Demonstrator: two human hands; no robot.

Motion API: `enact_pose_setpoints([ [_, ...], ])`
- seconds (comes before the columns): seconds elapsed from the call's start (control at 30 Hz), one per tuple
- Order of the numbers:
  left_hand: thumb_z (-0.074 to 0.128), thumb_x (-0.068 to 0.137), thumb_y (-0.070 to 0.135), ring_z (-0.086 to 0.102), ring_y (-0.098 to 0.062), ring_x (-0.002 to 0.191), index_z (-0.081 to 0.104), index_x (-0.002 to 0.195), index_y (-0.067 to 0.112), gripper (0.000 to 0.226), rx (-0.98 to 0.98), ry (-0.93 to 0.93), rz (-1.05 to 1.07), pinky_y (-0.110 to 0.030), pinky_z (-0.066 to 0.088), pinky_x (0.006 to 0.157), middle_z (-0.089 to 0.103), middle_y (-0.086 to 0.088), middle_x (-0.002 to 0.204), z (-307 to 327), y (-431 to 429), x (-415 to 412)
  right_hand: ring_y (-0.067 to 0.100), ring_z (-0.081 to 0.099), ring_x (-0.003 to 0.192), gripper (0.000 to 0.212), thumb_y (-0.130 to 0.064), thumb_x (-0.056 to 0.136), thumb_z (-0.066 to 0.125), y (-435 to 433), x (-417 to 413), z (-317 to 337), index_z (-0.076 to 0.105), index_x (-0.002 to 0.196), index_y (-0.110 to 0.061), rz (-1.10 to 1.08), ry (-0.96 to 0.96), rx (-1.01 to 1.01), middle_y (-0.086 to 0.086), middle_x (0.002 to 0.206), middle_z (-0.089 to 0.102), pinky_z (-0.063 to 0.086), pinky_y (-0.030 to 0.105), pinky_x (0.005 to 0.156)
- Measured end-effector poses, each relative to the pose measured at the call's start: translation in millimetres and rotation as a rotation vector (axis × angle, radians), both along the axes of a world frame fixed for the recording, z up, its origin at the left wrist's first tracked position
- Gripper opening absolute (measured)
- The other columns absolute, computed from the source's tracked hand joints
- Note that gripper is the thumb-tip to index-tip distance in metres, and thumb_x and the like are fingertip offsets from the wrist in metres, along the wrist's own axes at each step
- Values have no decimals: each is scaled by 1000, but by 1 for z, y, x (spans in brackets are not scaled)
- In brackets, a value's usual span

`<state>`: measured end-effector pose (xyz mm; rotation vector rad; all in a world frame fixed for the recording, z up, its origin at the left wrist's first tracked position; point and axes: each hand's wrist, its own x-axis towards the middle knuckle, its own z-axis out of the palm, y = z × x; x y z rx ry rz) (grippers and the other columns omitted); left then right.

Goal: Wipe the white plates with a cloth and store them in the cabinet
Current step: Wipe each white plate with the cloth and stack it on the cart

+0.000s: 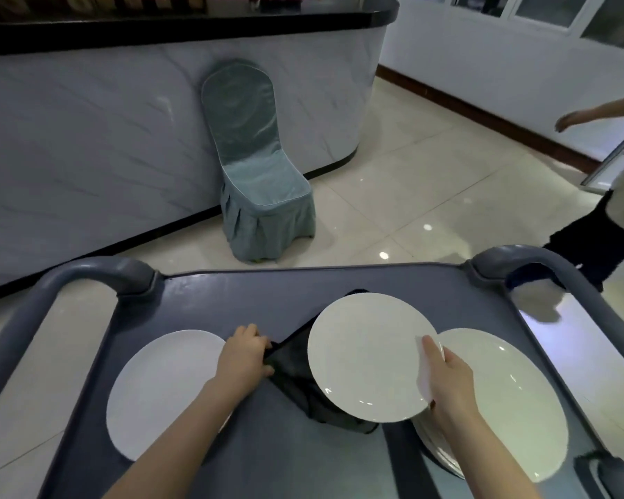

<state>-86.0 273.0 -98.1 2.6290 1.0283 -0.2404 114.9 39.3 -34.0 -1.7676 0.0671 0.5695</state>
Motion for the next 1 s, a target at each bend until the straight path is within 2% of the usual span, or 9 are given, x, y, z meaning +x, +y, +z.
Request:
enact_pose_setpoints([
  [0.1, 69, 83, 37, 49, -24, 108, 68, 105, 16, 31, -50, -100, -11, -30, 41, 86, 57, -2, 108, -5, 7, 5, 25, 71, 76, 21, -31, 94, 64, 5, -5, -4, 72, 89, -12, -15, 35, 15, 5, 87, 77, 57, 33, 66],
  [0.23, 68, 88, 28, 56, -21, 81, 55, 79, 16, 19, -361, -440, 140, -28, 39, 67, 61, 2, 78, 6, 10, 4, 32, 69, 82, 25, -32, 93, 64, 11, -7, -4, 70, 87, -9, -2, 33, -10, 13, 91, 75, 57, 51, 83],
  [0.37, 59, 95, 23, 59, -2, 80, 57, 85, 30, 12, -465, -647, 176, -13, 43, 70, 64, 18, 82, 31, 7, 7, 17, 69, 67, 22, -33, 94, 62, 18, -4, -3, 74, 77, -25, 67, -30, -38, -5, 73, 74, 56, 33, 65],
  [0.47, 56, 98, 22, 58, 6, 85, 63, 90, 31, 14, -453, -730, 287, -8, 41, 73, 65, 24, 85, 58, 5, 14, 22, 68, 73, 26, -32, 96, 59, 23, 0, -2, 73, 78, -22, 115, -92, -64, -1, 77, 73, 53, 34, 66],
  [0.63, 62, 93, 29, 69, -5, 89, 72, 95, 35, 12, -765, -966, 400, -26, 53, 82, 74, 14, 94, 116, -21, 26, 27, 57, 76, 35, -31, 100, 52, 27, -4, -2, 64, 85, -2, 194, -175, -80, 19, 90, 68, 46, 37, 69],
  [0.73, 62, 85, 46, 70, -5, 93, 61, 127, 37, 43, -886, -671, 202, -32, 56, 89, 73, 13, 104, 127, -53, 42, 23, 53, 74, 35, -29, 101, 51, 31, -10, -1, 63, 85, 0, 223, -155, -45, 20, 89, 66, 43, 34, 65],
  [0.8, 56, 93, 43, 72, -7, 83, 46, 141, 36, 49, -980, -380, 66, -29, 59, 74, 73, 11, 102, 126, -74, 49, 19, 55, 71, 33, -29, 101, 51, 34, -12, 4, 65, 78, -11, 227, -135, 6, 9, 79, 66, 45, 30, 62],
  [0.9, 53, 99, 27, 60, 4, 83, 57, 133, 33, 35, -507, -386, -103, -27, 53, 78, 70, 16, 98, 111, -81, 47, 16, 51, 65, 36, -32, 101, 51, 36, -12, 12, 62, 71, -15, 183, -87, 72, -3, 66, 61, 44, 31, 60],
  [1.0, 60, 92, 33, 38, 2, 126, 57, 132, 38, 40, -25, -491, -336, -28, 34, 109, 52, 21, 134, 96, -88, 35, 17, 43, 61, 43, -32, 101, 53, 38, -9, 20, 51, 63, -12, 117, 45, 153, -13, 48, 51, 41, 32, 63],
])
